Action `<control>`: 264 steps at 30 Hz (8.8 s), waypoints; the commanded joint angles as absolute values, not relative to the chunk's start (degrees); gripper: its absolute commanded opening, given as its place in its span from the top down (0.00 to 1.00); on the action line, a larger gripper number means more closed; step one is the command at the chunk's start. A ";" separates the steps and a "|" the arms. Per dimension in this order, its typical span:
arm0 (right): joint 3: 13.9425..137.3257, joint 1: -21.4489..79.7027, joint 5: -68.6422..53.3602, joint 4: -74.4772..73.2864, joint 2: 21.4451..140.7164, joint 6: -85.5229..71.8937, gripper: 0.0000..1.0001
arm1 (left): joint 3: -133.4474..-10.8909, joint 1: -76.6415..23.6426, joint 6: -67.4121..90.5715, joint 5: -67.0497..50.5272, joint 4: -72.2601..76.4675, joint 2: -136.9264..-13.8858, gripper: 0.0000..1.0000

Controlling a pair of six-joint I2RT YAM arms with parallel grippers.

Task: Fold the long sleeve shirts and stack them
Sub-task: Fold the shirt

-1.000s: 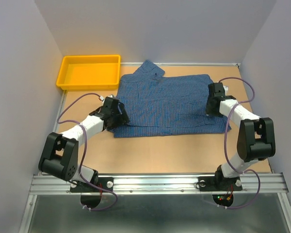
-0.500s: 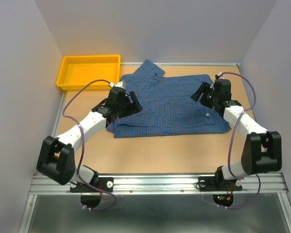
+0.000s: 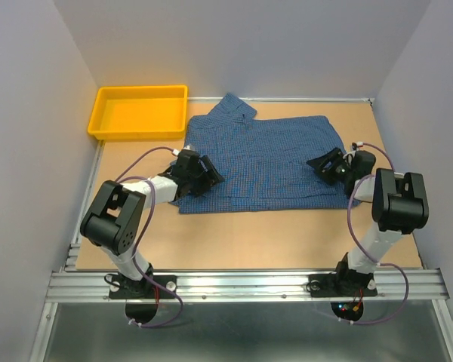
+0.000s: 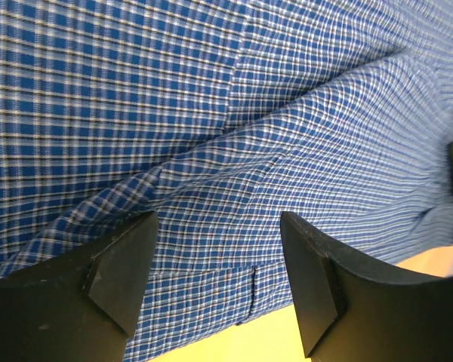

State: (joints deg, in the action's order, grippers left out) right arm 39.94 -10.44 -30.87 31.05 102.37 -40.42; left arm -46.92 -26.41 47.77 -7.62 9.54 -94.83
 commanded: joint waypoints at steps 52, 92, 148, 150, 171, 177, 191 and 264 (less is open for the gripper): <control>40.26 33.21 -4.30 -45.17 78.85 -38.31 0.28 | -40.35 -34.63 38.22 3.52 -30.32 -80.17 0.21; 77.52 -8.08 1.67 -24.53 102.64 -20.39 0.44 | -92.72 -13.71 8.88 8.36 -19.17 -113.81 0.24; 81.74 -6.77 -8.88 -20.74 118.65 -5.71 0.74 | -96.06 -13.71 7.29 2.11 -16.44 -125.95 0.60; 82.00 -6.77 -8.35 -20.74 118.74 -5.63 0.84 | -96.15 -13.71 7.21 2.37 -16.52 -125.95 0.66; 81.22 -6.77 -6.06 -20.65 106.71 -10.01 0.99 | -92.03 -13.80 5.97 5.27 -17.75 -114.89 1.00; 75.59 -6.77 -5.45 -20.65 100.99 -12.39 1.00 | -87.02 -13.80 7.38 6.67 -17.84 -109.34 1.00; 65.40 -6.86 -0.89 -20.74 87.73 -19.60 1.00 | -74.19 -14.24 10.28 8.26 -18.46 -93.35 1.00; 55.81 -6.68 -12.11 -38.59 66.08 -23.38 0.33 | -53.43 -15.82 25.67 0.26 -26.29 -66.96 0.21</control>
State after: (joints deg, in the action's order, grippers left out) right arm 51.99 -7.03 -5.48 -41.43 61.76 -27.73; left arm -50.61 -15.77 25.85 0.40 -31.03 -64.12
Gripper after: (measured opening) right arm 0.677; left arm 0.793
